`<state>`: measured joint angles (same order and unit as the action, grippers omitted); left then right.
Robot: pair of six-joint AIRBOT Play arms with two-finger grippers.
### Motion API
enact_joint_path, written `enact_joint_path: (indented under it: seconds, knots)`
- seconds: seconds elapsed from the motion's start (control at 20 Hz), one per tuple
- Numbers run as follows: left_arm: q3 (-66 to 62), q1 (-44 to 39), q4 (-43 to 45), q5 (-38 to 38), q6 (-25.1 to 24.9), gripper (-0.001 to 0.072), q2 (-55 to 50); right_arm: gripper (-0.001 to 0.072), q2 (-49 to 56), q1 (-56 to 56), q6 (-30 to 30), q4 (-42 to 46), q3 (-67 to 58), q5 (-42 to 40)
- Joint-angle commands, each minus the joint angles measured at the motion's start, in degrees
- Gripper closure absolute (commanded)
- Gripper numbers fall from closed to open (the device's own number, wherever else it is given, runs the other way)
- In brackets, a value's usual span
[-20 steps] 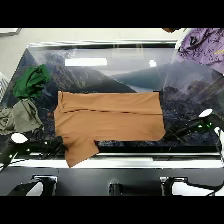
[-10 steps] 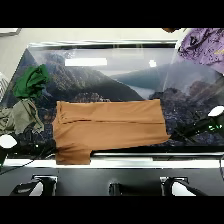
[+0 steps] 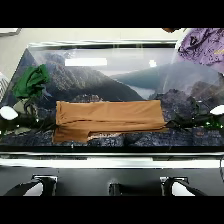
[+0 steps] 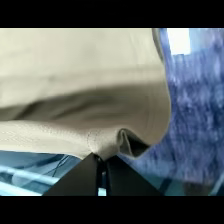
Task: Fold the clothes and pants, and hang the long-sleeved shirts on hangers.
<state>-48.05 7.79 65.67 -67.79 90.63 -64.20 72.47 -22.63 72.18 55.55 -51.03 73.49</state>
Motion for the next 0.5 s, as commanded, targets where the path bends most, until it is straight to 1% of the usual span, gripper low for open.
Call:
enact_joint_path:
  seconds: [0.0, 0.05, 0.1, 0.2, 0.25, 0.45]
  knots:
    - [-9.0, 0.0, -0.3, 1.0, -2.4, 0.0690, -9.5, 0.0687, 1.2, 2.5, -2.8, -0.5, -1.6, -5.3]
    - [-11.2, 0.0, -0.3, 1.0, -2.4, 0.0690, -11.8, 0.0687, 2.4, 4.5, -2.5, 0.4, -3.2, -6.6]
    - [-13.1, 0.0, -0.3, 1.0, -2.4, 0.0690, -13.7, 0.0687, 3.7, 6.6, -1.0, 2.6, -5.4, -8.5]
    - [-16.7, 0.0, -0.4, 1.0, -2.6, 0.0690, -17.2, 0.0687, 6.4, 9.8, 4.6, 9.3, -10.1, -10.8]
    - [-18.3, 0.0, -1.2, 1.0, -3.8, 0.0690, -18.7, 0.0687, 7.9, 10.4, 5.9, 10.8, -12.1, -10.9]
    - [-24.8, 0.0, -2.7, 0.9, -4.8, 0.0690, -24.9, 0.0686, 14.1, 10.8, 6.3, 10.9, -18.1, -8.9]
